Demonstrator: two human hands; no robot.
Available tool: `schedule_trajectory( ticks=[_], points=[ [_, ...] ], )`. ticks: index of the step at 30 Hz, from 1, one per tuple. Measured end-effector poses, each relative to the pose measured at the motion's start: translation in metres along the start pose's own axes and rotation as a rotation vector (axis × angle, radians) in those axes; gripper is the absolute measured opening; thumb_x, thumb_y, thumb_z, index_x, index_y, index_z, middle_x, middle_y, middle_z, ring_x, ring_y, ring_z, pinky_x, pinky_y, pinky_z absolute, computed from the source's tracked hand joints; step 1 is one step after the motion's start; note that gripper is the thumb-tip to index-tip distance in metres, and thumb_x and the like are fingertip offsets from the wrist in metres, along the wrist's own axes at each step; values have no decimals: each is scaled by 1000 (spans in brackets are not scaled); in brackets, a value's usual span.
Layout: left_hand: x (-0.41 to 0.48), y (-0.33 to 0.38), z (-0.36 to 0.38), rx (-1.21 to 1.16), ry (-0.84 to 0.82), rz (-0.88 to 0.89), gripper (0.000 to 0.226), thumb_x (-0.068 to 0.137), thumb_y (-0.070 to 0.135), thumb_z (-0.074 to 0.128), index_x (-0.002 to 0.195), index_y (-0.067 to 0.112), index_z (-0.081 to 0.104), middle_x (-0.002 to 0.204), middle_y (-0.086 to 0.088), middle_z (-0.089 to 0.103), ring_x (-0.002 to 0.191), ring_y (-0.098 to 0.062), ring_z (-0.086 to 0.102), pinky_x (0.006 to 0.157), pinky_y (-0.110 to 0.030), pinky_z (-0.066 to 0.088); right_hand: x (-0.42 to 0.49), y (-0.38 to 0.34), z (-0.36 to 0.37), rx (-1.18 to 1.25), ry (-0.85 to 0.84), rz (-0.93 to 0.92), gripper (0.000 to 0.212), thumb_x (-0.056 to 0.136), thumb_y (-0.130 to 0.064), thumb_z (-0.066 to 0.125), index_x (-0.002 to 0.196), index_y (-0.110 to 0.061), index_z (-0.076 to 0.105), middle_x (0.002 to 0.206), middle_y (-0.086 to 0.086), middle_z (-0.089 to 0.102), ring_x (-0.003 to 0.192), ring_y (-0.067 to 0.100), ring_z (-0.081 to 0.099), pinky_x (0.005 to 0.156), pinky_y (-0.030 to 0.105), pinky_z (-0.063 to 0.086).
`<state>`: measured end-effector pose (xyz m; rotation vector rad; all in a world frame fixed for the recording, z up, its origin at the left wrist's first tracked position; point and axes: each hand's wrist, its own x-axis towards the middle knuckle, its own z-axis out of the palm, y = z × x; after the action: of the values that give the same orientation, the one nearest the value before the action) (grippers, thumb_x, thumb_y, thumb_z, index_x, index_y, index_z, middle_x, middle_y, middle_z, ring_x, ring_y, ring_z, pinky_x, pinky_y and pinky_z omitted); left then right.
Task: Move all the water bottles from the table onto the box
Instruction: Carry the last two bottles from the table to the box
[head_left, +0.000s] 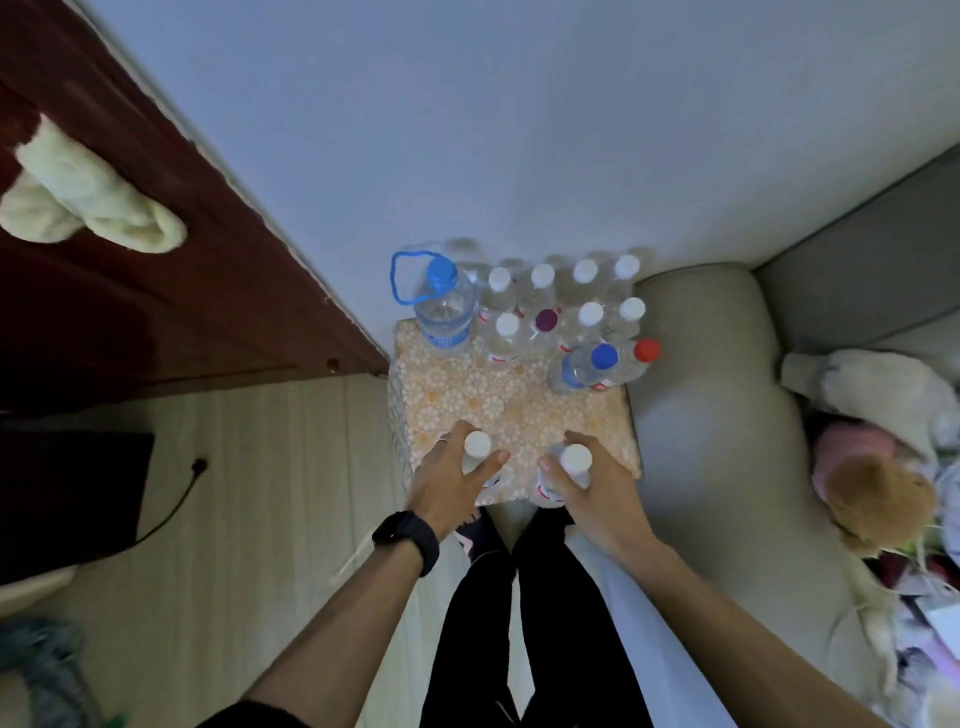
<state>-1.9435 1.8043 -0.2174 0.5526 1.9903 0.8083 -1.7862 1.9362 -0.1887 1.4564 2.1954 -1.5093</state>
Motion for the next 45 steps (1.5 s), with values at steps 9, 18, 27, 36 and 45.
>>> schedule_trajectory(
  ticks=[9,18,27,36,45],
  points=[
    [32,-20,11,-34,82,-126,34,94,37,67,124,45,53,137,5,58,113,-17,60,74,-24,43,57,32,19,6,17,86,60,87,-40,75,141,-25,53,150,-4,51,137,18,47,109,31,40],
    [46,-3,3,491,0,-120,60,93,47,63,146,42,35,163,6,24,122,-29,59,95,-43,49,65,26,3,-523,35,-57,69,84,-58,68,142,-30,42,129,4,47,115,28,54,82,42,53],
    [51,10,2,611,-7,-81,42,96,47,58,130,25,45,123,1,68,105,-25,65,82,-35,47,71,20,-6,-613,-90,-110,42,96,-52,52,120,-19,46,88,7,72,79,30,70,63,37,50],
    [87,36,17,602,12,18,42,96,47,57,126,21,44,111,-2,71,95,-30,67,82,-43,51,92,-8,-34,-517,-45,-221,35,94,-42,62,113,-14,51,84,7,72,79,30,69,65,38,52],
    [116,54,26,540,142,2,42,99,44,56,131,19,46,116,-5,66,98,-31,65,73,-36,41,137,-42,-43,-629,-95,-252,37,101,-40,51,126,-13,44,96,9,69,88,29,65,63,36,48]
  ],
)
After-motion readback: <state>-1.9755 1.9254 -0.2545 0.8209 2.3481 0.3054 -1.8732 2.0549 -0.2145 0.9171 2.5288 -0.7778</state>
